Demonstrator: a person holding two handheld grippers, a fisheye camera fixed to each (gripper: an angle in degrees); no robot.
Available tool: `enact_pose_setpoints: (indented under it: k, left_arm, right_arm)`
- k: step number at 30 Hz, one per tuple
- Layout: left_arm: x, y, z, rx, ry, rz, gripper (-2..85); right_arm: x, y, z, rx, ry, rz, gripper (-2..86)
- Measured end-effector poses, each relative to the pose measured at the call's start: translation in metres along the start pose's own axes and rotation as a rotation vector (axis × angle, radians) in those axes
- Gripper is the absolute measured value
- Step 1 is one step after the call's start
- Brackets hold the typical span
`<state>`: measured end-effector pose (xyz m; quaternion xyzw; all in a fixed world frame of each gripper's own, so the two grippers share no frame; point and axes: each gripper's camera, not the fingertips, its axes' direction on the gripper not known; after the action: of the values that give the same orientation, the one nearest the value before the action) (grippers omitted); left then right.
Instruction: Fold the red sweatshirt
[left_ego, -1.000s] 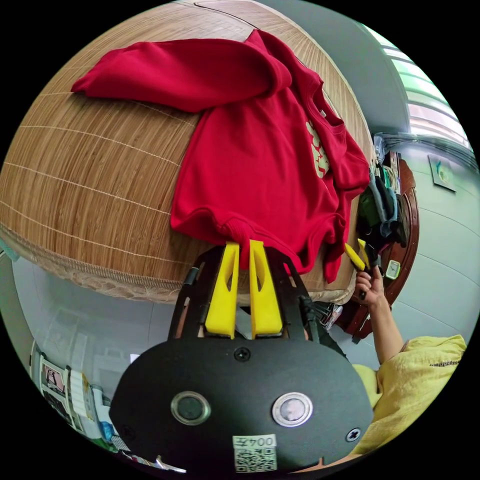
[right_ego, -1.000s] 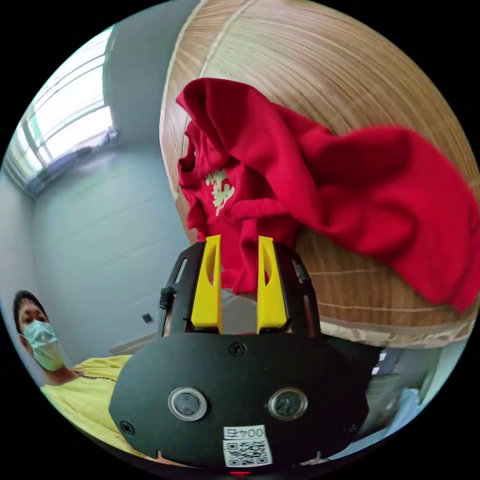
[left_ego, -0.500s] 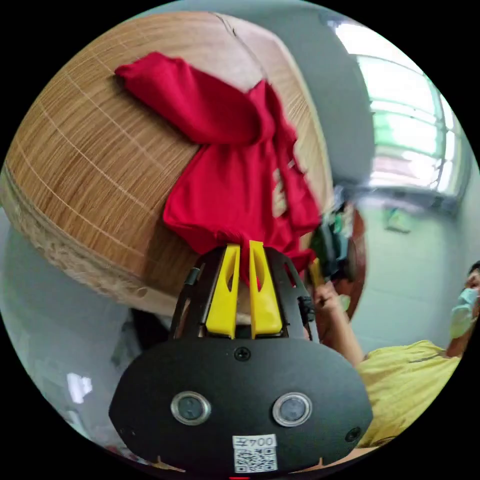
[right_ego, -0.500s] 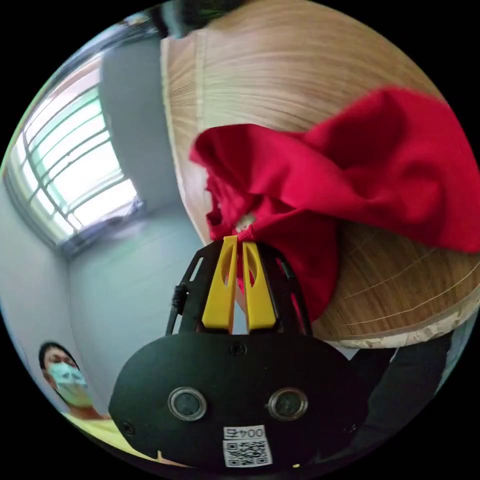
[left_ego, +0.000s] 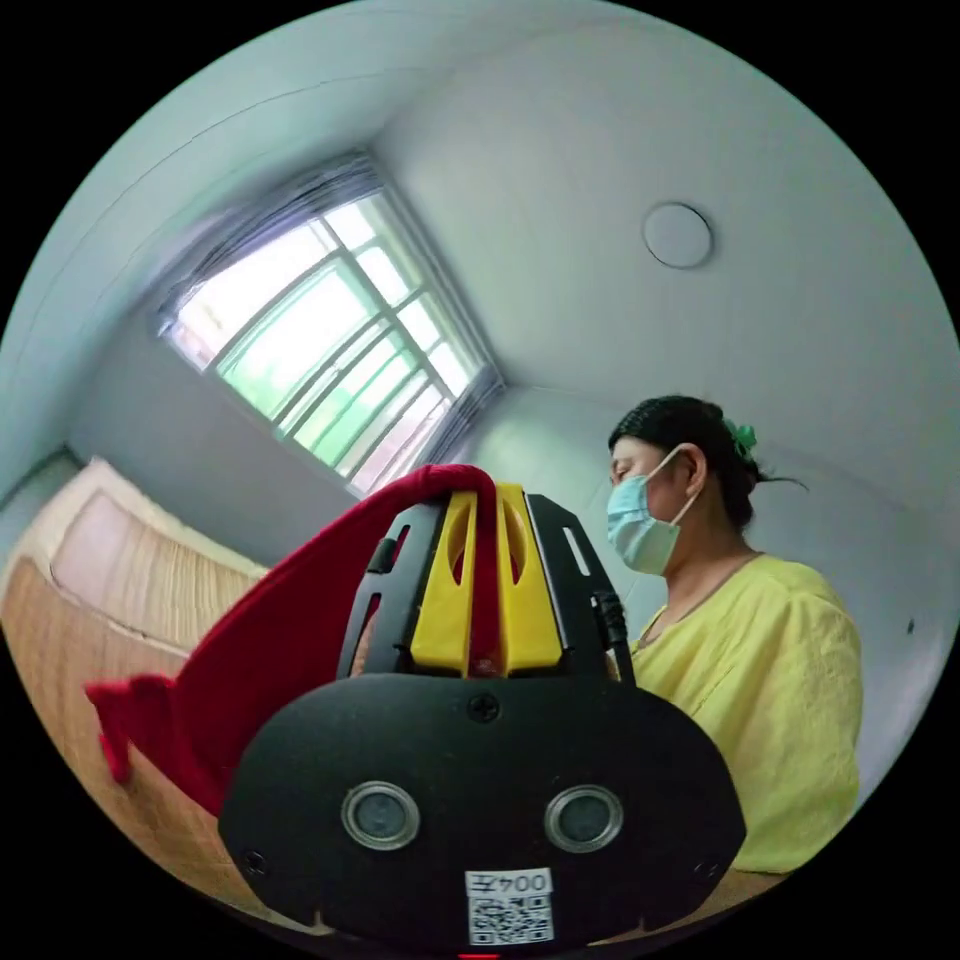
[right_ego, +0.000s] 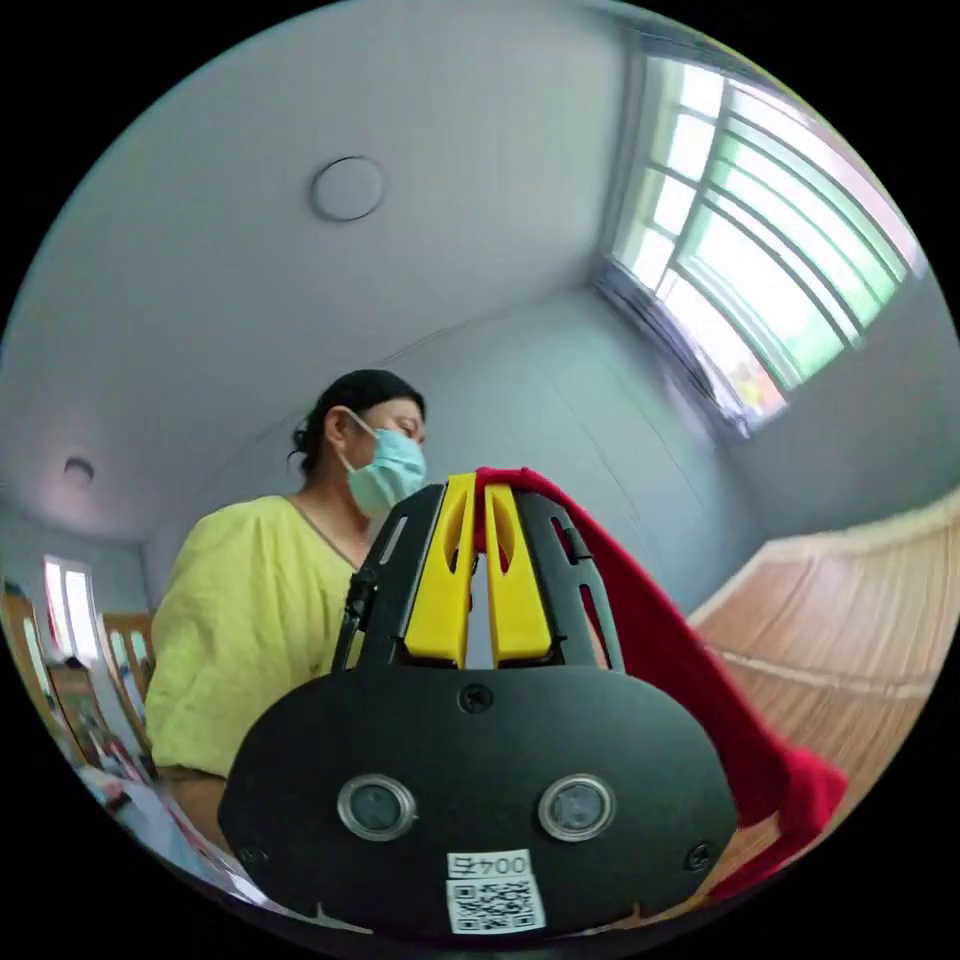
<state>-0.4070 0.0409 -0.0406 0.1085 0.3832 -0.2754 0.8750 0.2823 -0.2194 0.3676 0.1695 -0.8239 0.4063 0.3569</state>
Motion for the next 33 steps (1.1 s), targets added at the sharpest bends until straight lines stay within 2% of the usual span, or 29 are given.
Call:
enact_pose_setpoints:
  k: [4,8,11,15,18,20,23,25,28,33]
  left_arm:
    - [0.071,-0.03,-0.018,0.051,-0.015,0.097,4.0]
    - [0.063,-0.034,-0.014,0.055,-0.054,0.026,4.0]
    - [-0.001,-0.021,0.005,-0.01,-0.103,-0.155,4.0]
    - [-0.143,0.01,0.04,-0.066,-0.192,-0.427,3.9]
    - [-0.216,0.0,0.095,-0.177,-0.252,-0.479,3.8]
    - [-0.241,-0.025,0.132,-0.194,-0.264,-0.49,3.7]
    - [-0.241,-0.111,0.199,-0.228,-0.255,-0.359,3.8]
    - [-0.203,-0.191,0.242,-0.255,-0.261,-0.175,3.8]
    - [-0.153,-0.25,0.269,-0.277,-0.269,0.013,3.9]
    - [-0.138,-0.242,0.277,-0.372,-0.317,0.064,3.9]
  right_arm:
    - [-0.105,-0.024,0.021,-0.073,0.038,-0.234,-0.3]
    - [-0.117,-0.027,0.047,-0.107,0.131,-0.227,-0.4]
    - [-0.053,-0.014,0.068,-0.116,0.175,-0.034,-0.4]
    - [0.092,0.022,0.084,-0.098,0.298,0.332,-0.5]
    - [0.184,0.022,0.098,-0.126,0.377,0.505,-0.5]
    - [0.218,0.0,0.112,-0.132,0.416,0.527,-0.5]
    - [0.237,-0.073,0.137,-0.077,0.455,0.448,-0.5]
    - [0.224,-0.14,0.162,-0.073,0.495,0.293,-0.5]
    - [0.208,-0.186,0.182,-0.102,0.525,0.179,-0.5]
    - [0.224,-0.165,0.191,-0.235,0.552,0.164,-0.4]
